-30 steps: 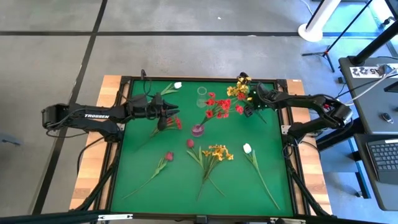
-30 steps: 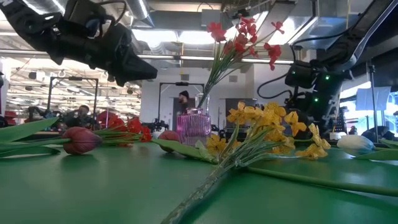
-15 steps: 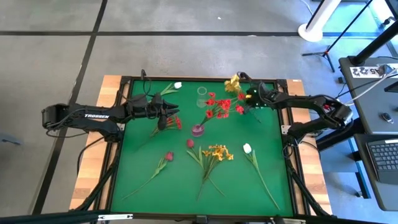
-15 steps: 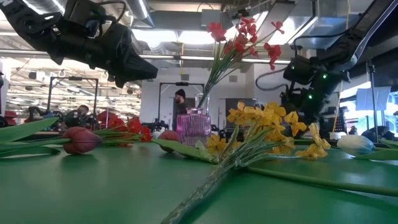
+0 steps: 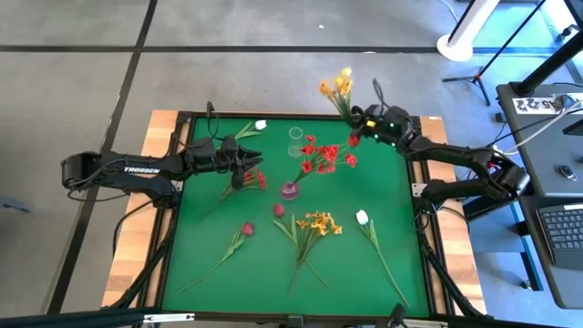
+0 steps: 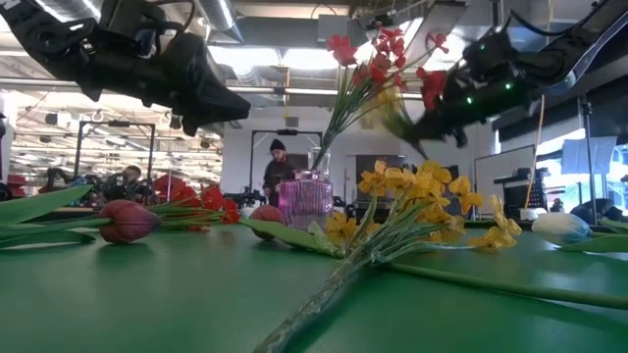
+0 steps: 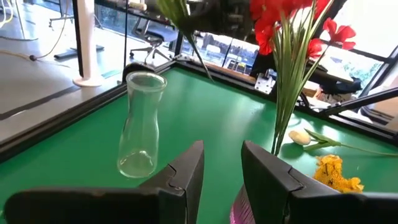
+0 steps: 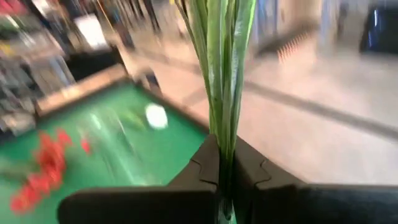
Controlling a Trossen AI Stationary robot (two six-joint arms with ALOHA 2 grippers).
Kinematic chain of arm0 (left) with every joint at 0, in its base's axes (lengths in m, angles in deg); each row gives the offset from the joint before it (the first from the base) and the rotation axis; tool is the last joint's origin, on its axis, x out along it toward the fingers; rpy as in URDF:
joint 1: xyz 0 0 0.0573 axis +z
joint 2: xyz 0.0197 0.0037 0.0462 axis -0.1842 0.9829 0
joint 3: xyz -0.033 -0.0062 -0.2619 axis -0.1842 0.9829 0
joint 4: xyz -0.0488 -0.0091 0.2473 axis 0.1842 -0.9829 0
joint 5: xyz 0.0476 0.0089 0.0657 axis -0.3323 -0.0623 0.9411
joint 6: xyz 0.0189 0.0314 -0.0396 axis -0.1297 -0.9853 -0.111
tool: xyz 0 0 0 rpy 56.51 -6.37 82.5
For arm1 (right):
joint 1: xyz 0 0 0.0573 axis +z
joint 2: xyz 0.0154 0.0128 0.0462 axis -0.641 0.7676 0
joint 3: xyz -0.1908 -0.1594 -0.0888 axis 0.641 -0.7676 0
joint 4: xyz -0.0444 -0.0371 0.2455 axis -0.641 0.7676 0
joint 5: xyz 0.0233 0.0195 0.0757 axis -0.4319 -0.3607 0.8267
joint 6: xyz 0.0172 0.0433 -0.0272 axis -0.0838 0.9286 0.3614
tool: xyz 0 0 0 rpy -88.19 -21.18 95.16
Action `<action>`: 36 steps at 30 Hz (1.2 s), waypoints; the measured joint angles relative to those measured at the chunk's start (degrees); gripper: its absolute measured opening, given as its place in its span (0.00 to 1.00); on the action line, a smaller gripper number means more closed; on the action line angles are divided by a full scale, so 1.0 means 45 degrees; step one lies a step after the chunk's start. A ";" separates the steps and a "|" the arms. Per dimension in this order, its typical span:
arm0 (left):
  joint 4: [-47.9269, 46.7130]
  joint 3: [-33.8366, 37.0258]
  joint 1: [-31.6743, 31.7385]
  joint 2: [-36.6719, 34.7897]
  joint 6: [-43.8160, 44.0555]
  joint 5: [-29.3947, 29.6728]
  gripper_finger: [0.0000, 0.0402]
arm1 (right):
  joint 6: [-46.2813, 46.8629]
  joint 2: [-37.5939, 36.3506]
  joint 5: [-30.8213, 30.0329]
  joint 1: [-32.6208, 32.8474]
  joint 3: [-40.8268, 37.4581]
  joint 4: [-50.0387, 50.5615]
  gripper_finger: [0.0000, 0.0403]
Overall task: Sort flowers into vase by color
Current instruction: Put the top yellow flowers into the transparent vase
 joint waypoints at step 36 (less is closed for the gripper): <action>0.0843 -0.0010 0.0000 0.0000 -0.0330 0.0087 0.26 | 0.1618 0.7690 0.3022 0.1753 0.4519 -1.0701 0.02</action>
